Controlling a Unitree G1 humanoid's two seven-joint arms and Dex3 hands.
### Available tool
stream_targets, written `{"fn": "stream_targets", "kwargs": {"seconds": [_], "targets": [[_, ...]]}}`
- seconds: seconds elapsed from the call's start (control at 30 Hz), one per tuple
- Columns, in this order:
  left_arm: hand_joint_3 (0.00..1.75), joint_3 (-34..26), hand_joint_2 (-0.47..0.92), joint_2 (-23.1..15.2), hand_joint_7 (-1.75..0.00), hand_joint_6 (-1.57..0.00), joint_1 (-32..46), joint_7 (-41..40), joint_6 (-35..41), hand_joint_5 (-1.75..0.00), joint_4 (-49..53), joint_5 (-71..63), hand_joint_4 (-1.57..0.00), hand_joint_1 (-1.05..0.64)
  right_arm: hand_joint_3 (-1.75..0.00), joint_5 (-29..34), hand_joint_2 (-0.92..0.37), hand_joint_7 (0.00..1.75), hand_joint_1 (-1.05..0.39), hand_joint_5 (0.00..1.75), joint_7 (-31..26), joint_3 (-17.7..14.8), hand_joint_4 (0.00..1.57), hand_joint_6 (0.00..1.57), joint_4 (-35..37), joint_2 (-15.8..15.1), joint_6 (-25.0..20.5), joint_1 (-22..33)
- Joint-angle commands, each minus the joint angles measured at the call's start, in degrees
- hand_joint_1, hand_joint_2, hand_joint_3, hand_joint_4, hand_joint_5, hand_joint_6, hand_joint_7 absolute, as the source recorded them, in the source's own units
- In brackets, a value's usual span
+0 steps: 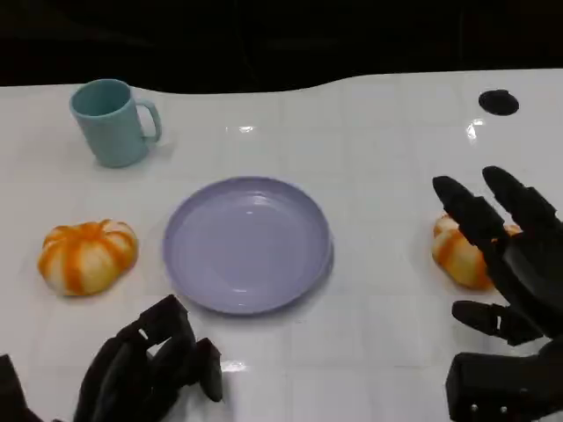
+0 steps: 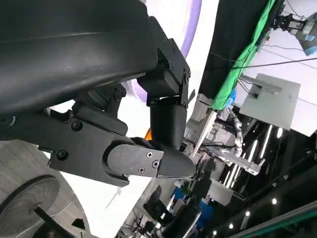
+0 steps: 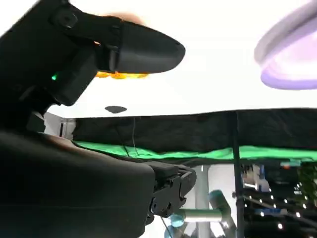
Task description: Grasp the bread from the table and place it into the plate.
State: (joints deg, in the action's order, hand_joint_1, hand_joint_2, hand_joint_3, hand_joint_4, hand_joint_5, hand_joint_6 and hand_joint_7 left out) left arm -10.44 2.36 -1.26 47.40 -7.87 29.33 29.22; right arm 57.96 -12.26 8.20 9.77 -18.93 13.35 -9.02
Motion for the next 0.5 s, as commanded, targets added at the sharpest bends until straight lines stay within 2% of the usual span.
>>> {"fn": "stream_targets", "kwargs": {"seconds": [0.03, 0.3, 0.5], "targets": [[0.20, -0.26, 0.92, -0.54, -1.71, -0.65, 0.22, -0.37, -0.43, -1.75, -0.03, -0.44, -0.83, -0.67, -1.49, -0.01, -0.11, 0.05, -0.75, 0.00, -0.87, 2.62, 0.00, 0.00, 4.25, -1.82, -3.38, -3.26], [0.21, -0.32, 0.92, -0.48, -1.73, -0.64, 0.37, -0.79, -0.84, -1.75, -0.16, -0.75, -0.83, -0.67, -1.73, -1.15, 0.02, 0.03, -0.76, 0.00, -7.05, 7.33, 0.00, 0.00, 16.82, -2.77, -4.42, -9.92], [0.20, -0.27, 0.92, -0.47, -1.73, -0.64, 0.63, -1.07, -1.02, -1.75, -0.56, -1.01, -0.83, -0.67, -1.75, -2.40, 0.05, 0.04, -0.79, 0.00, -9.96, 10.32, 0.00, 0.00, 25.82, -2.62, -4.73, -14.35]]}}
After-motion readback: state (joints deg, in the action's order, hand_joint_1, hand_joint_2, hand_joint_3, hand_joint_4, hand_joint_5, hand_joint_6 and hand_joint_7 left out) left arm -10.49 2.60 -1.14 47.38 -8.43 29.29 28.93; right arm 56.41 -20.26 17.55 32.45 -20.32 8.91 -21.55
